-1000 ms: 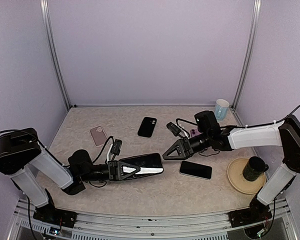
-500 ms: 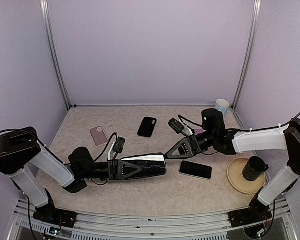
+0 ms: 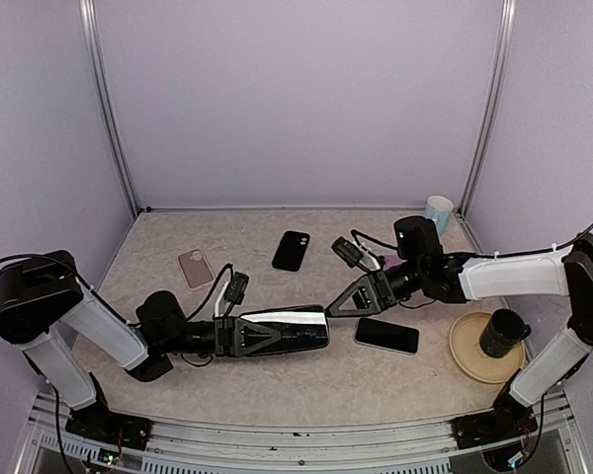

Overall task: Put the phone into the phone case
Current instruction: Press the phone case onto the phone.

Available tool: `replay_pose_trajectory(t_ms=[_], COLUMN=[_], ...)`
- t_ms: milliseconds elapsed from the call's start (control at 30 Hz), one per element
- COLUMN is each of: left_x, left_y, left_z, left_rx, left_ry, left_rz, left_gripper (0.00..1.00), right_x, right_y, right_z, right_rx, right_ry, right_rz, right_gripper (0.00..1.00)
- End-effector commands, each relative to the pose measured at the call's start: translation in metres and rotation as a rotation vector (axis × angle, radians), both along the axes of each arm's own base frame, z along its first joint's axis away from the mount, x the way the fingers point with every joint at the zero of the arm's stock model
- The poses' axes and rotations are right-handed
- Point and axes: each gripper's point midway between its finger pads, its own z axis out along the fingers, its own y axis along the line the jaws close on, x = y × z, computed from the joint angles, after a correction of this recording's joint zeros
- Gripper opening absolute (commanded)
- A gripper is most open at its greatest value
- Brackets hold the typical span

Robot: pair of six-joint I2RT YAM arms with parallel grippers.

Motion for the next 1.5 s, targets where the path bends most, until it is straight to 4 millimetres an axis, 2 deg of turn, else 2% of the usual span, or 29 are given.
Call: replay_pose_trajectory(t_ms=[0,300,567,933,1133,1333,1467], left_x=[-0.008,-0.011,-0.008,-0.007,-0.006,-0.006,-0.005], left_y=[-0.004,-0.003,-0.004,-0.006,-0.008,-0.007,-0.007], left_z=[0.044,0.048,0.048,0.045,0.043,0.041,0.039], left_rx=[-0.135,-0.143,-0.137,-0.129,-0.127,-0.122,-0.114], left_ry=[-0.117,-0.126,-0.127,-0.124,-0.116,-0.114,-0.111], left_rz=[-0.043,-0.049,-0.036,-0.032,-0.031,-0.024,-0.019], left_gripper=[0.00,0.00,0.00,0.00,0.00,0.00,0.00], right_x=[0.003,0.007,0.022,-0.008,-0.020,-0.025,-0.025], right_y=[0.008,0.009,0.002,0.005,0.013,0.014,0.013], right_z=[0.002,-0.002,-0.002,0.009,0.008,0.008,0.008], right_rx=[-0.012,-0.035,-0.062,0.031,0.036,0.043,0.042], right_ry=[-0.048,-0.049,-0.093,-0.037,-0.030,-0.027,-0.025], right_rz=[-0.026,-0.037,-0.127,0.021,0.073,0.096,0.095], right_gripper=[0.47,0.47,0.47,0.42,0.31,0.14,0.07])
